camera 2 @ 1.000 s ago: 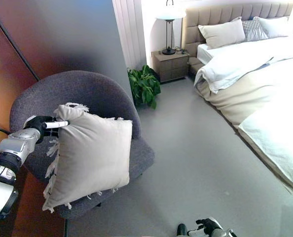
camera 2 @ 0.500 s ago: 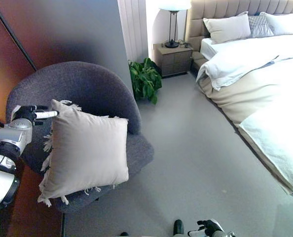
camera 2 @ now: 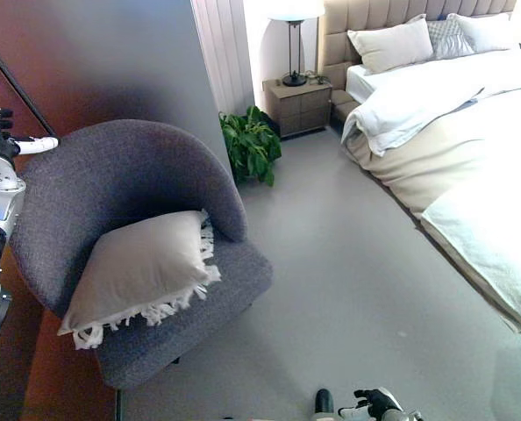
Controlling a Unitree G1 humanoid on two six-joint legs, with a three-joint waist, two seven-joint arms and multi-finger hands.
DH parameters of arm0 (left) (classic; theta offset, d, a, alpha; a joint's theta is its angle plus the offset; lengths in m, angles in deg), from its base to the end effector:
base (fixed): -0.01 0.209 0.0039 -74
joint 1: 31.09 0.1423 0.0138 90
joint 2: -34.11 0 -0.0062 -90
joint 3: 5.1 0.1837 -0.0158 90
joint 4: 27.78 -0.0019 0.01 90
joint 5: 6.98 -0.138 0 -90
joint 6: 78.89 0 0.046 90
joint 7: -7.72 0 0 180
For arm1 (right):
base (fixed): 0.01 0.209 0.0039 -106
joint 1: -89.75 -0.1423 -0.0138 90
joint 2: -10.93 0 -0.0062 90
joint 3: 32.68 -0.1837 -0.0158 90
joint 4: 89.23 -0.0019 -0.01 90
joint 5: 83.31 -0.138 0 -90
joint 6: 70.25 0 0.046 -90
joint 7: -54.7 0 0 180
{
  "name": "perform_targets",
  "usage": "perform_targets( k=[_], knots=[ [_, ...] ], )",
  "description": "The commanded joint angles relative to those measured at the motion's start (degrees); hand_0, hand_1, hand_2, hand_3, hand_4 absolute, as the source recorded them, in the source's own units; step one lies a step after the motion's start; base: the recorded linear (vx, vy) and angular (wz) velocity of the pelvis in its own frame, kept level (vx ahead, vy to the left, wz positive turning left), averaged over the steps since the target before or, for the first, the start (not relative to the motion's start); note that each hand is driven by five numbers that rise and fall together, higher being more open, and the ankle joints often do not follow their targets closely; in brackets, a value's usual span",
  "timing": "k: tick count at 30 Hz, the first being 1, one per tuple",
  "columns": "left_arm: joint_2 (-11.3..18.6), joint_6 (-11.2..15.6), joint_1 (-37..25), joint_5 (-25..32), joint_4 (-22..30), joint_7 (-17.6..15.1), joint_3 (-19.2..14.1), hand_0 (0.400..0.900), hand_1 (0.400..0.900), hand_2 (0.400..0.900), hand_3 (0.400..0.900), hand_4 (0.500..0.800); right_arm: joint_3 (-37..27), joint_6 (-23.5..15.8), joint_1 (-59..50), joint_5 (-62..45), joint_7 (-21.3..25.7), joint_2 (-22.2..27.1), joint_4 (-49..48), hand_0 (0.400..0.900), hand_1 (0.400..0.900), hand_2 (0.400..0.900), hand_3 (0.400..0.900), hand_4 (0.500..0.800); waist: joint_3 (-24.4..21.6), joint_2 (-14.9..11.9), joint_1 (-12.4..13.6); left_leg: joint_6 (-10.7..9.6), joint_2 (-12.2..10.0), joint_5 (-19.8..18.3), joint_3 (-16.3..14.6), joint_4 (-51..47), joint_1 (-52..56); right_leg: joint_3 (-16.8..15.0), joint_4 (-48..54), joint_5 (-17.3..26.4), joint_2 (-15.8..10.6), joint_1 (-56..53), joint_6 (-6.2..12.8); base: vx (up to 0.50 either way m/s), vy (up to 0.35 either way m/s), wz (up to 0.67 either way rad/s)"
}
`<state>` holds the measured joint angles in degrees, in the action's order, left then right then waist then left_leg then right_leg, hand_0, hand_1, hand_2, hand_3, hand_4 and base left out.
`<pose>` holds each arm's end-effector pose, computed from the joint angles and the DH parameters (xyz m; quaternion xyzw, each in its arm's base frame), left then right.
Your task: Pick up the pillow and put it on the sofa.
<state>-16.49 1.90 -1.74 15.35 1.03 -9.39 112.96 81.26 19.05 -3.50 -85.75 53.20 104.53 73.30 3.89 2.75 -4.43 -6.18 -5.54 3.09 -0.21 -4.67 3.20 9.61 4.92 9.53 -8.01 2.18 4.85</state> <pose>0.3122 0.3475 0.2221 0.3024 0.0541 0.3528 0.8838 0.0827 -0.2447 -0.1082 -0.2372 0.5755 0.0647 0.7800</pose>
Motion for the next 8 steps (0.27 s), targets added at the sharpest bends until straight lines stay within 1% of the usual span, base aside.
perform_targets(
  k=[1, 2, 4, 7, 8],
  knots=[
    [4.9, 5.3, -9.5, 3.3, 2.9, -0.2, 0.5, 0.900, 0.900, 0.900, 0.900, 0.800, 2.8, -0.5, 1.0, 1.0, 0.6, 2.3, 2.6, 0.900, 0.900, 0.900, 0.900, 0.800, -1.3, 1.1, 0.8, 5.4, 6.3, -3.6, -4.6, -0.3, 0.2, -2.0, -3.0, -8.3, 0.9, -3.8, 2.31, 0.00, 0.000, 0.00],
    [4.5, 5.1, -8.8, 4.3, 3.9, 0.3, -0.1, 0.900, 0.900, 0.900, 0.900, 0.800, 2.7, -0.5, 1.0, 1.1, 0.6, 2.3, 2.7, 0.900, 0.900, 0.900, 0.900, 0.800, -1.4, 1.2, 0.9, 5.4, 6.3, -3.6, -4.5, -0.3, 0.3, -2.0, -3.0, -8.4, 0.9, -3.9, 2.29, 0.00, 0.000, 0.00],
    [3.6, 4.0, -7.3, 6.9, 5.4, 1.5, -1.2, 0.900, 0.900, 0.900, 0.900, 0.800, 2.5, -0.3, 0.8, 1.3, 0.4, 2.2, 2.6, 0.900, 0.900, 0.900, 0.900, 0.800, -1.5, 1.2, 1.1, 5.3, 6.2, -3.6, -4.4, -0.3, 0.4, -1.9, -3.1, -8.5, 0.9, -4.0, 2.28, 0.00, 0.000, 0.00],
    [1.7, 3.3, -5.1, 9.6, 7.2, 5.0, -2.4, 0.900, 0.900, 0.900, 0.900, 0.800, 2.2, -0.7, 0.5, 1.6, 0.6, 1.9, 2.7, 0.900, 0.900, 0.900, 0.900, 0.800, -1.3, 1.1, 1.3, 5.3, 6.1, -3.6, -4.4, -0.3, 0.6, -1.8, -3.2, -8.6, 0.9, -4.1, 2.26, 0.00, 0.000, 0.00],
    [1.3, 3.2, -4.5, 9.3, 7.8, 5.8, -2.7, 0.900, 0.900, 0.900, 0.900, 0.800, 2.1, -0.6, 0.5, 1.6, 0.5, 1.9, 2.5, 0.900, 0.900, 0.900, 0.900, 0.800, -1.4, 1.1, 1.3, 5.3, 6.1, -3.6, -4.4, -0.3, 0.6, -1.9, -3.3, -8.6, 0.9, -4.1, 2.25, 0.00, 0.000, 0.00]
  ],
)
